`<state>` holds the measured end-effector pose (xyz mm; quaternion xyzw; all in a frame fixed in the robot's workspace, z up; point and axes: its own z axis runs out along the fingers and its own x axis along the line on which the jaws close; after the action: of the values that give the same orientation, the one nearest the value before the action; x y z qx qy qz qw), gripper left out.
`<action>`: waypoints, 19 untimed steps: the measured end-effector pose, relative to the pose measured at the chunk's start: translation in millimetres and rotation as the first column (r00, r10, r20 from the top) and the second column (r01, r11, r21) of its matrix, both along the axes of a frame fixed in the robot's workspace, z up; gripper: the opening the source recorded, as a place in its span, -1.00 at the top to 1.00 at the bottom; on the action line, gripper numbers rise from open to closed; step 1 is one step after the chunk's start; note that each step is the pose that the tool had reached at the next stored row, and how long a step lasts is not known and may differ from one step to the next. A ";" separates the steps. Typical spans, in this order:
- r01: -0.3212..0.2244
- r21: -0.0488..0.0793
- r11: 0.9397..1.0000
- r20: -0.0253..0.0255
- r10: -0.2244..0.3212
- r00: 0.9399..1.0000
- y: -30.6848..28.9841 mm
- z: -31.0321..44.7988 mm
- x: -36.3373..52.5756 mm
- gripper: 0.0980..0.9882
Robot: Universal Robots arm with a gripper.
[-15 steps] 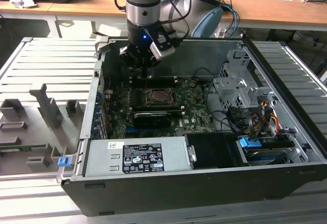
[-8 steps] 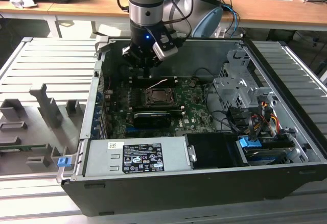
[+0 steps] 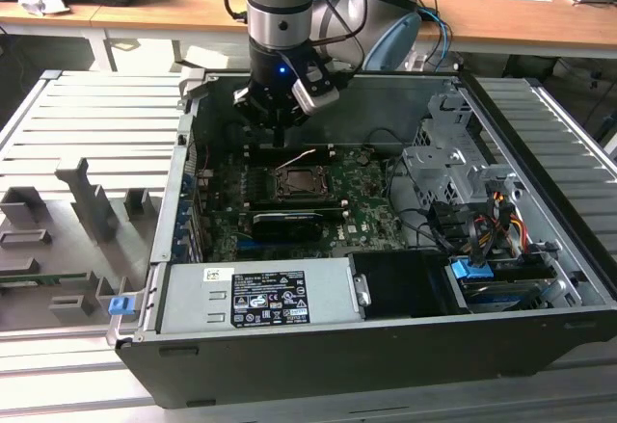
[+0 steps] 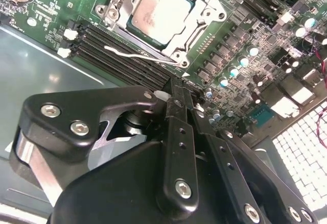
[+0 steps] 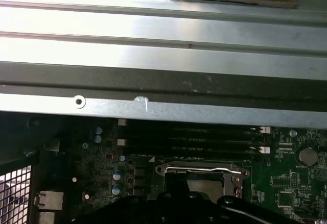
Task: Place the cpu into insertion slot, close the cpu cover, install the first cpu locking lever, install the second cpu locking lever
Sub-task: 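Install the first cpu locking lever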
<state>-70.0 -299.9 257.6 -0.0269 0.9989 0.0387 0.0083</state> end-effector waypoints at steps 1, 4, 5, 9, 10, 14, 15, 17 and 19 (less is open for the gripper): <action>0.000 0.000 1.000 0.000 0.000 1.000 0.0 0.0 0.8 0.98; 0.000 0.000 1.000 0.000 0.000 1.000 0.0 0.0 2.2 0.98; 0.000 0.000 1.000 0.000 0.000 1.000 0.0 -0.1 2.5 0.98; 0.000 0.000 1.000 0.000 0.000 1.000 0.0 -0.3 5.5 0.98; 0.000 0.000 1.000 0.000 0.000 1.000 0.0 -0.4 6.2 0.98; 0.001 0.001 1.000 0.000 -0.001 1.000 0.0 -1.2 8.2 0.98; 0.001 0.008 1.000 0.001 -0.001 1.000 -0.1 -1.5 8.3 0.98; 0.002 0.030 1.000 0.001 -0.002 1.000 -1.1 -2.6 8.6 0.98; 0.002 0.037 0.999 0.001 -0.002 1.000 -2.2 -5.0 8.8 0.98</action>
<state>-61.2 -302.1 252.7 -0.0256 0.9980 0.0571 0.0094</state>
